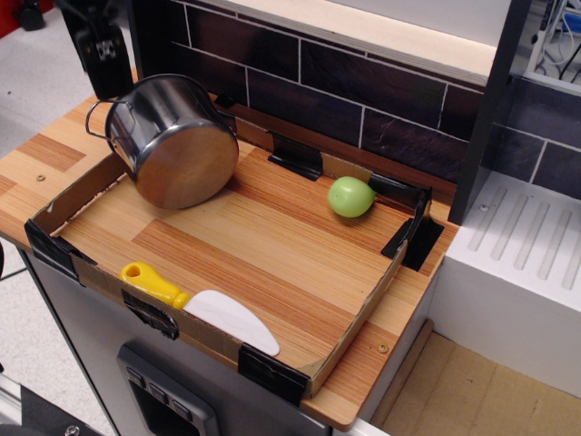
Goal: Upright metal pot
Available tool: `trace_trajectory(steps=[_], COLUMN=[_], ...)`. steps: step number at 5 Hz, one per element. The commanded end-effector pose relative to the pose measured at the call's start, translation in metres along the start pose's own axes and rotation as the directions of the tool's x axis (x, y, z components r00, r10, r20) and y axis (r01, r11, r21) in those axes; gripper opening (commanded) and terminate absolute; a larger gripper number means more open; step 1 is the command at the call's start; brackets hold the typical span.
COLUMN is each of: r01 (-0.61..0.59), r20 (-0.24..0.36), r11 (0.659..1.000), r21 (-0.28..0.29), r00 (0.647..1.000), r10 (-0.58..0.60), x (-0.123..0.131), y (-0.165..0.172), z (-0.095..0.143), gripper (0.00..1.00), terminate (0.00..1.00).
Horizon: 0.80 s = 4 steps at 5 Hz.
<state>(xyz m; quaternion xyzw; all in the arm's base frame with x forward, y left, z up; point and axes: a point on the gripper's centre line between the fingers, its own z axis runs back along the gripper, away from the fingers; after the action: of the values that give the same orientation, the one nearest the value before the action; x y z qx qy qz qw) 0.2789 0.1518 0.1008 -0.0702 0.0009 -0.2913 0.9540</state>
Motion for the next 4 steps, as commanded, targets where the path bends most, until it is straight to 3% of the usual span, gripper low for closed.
trace_trajectory(steps=[1,3,4], r01=[0.023,0.023,0.013], r20=[0.005,-0.013,-0.019], r11=[1.0,1.0,1.0], r21=[0.019,0.012,0.019], r00=[1.0,1.0,1.0], r10=[-0.023,-0.023,-0.012], x=[0.015,0.018,0.018], y=[0.012,0.017,0.02], z=[-0.003,-0.014,-0.014], gripper=[1.0,1.0,0.0], terminate=[0.0,0.0,0.0])
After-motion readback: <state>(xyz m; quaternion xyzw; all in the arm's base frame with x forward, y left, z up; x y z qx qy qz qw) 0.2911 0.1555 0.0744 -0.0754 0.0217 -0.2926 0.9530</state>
